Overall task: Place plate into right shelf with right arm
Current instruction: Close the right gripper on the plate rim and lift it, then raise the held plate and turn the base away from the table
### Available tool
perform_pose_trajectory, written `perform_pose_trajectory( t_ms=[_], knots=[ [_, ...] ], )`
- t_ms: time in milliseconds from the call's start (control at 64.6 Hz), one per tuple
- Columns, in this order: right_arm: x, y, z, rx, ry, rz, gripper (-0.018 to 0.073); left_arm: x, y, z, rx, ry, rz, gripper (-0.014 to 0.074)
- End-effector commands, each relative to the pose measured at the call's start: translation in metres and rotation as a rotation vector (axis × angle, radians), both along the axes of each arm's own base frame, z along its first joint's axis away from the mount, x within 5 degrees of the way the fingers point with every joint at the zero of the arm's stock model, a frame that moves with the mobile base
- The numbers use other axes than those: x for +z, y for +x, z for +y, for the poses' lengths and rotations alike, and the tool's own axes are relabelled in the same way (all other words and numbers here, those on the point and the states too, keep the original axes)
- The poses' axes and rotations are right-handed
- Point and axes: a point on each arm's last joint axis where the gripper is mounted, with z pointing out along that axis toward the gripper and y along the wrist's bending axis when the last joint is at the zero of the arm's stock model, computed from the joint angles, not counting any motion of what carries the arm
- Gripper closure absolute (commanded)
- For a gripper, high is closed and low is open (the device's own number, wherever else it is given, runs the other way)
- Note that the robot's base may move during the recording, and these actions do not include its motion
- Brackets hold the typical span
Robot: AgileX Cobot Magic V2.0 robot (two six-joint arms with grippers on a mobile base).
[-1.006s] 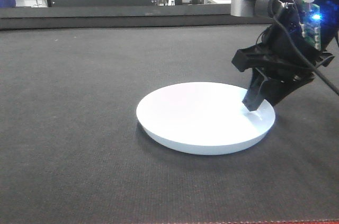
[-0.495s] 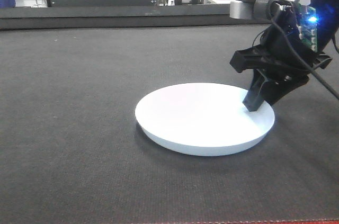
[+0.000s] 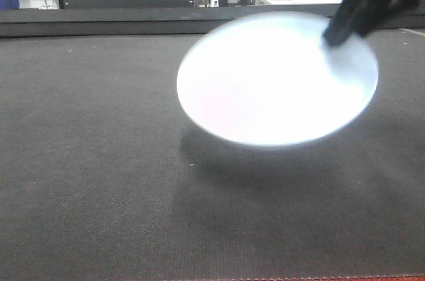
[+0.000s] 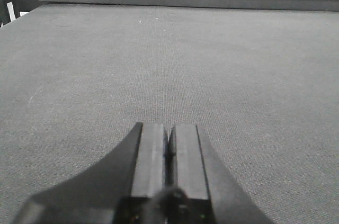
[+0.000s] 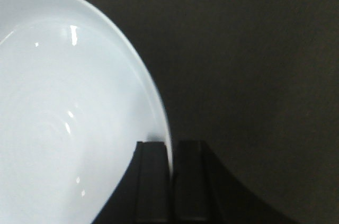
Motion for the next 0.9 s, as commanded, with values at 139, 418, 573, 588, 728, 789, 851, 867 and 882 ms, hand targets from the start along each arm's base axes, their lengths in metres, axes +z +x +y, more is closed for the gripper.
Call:
perform_pose_trajectory(
  t_ms=[139, 418, 573, 588, 728, 789, 851, 867, 882],
  knots=[
    [0.085, -0.077, -0.026, -0.041, 0.141, -0.358, 0.0496, 0.005, 0.000, 0.000, 0.001, -0.015, -0.082, 0.0643],
    [0.097, -0.165, -0.056, -0.077, 0.237, -0.648, 0.0496, 0.005, 0.000, 0.000, 0.001, -0.015, -0.082, 0.0643],
    [0.081, -0.208, -0.070, -0.095, 0.293, -0.774, 0.0496, 0.005, 0.000, 0.000, 0.001, -0.015, -0.082, 0.0643],
    [0.079, -0.211, -0.072, -0.100, 0.298, -0.790, 0.0496, 0.005, 0.000, 0.000, 0.001, -0.015, -0.082, 0.0643],
    [0.057, -0.233, -0.081, -0.131, 0.352, -0.894, 0.0496, 0.005, 0.000, 0.000, 0.001, -0.015, -0.082, 0.0643],
    [0.048, -0.237, -0.083, -0.147, 0.383, -0.920, 0.0496, 0.005, 0.000, 0.000, 0.001, -0.015, -0.082, 0.0643],
    [0.041, -0.241, -0.085, -0.161, 0.412, -0.944, 0.0496, 0.005, 0.000, 0.000, 0.001, -0.015, -0.082, 0.0643],
    [0.040, -0.241, -0.085, -0.164, 0.415, -0.946, 0.0496, 0.005, 0.000, 0.000, 0.001, -0.015, -0.082, 0.0643],
    [0.038, -0.241, -0.086, -0.166, 0.419, -0.949, 0.0496, 0.005, 0.000, 0.000, 0.001, -0.015, -0.082, 0.0643]
  ],
)
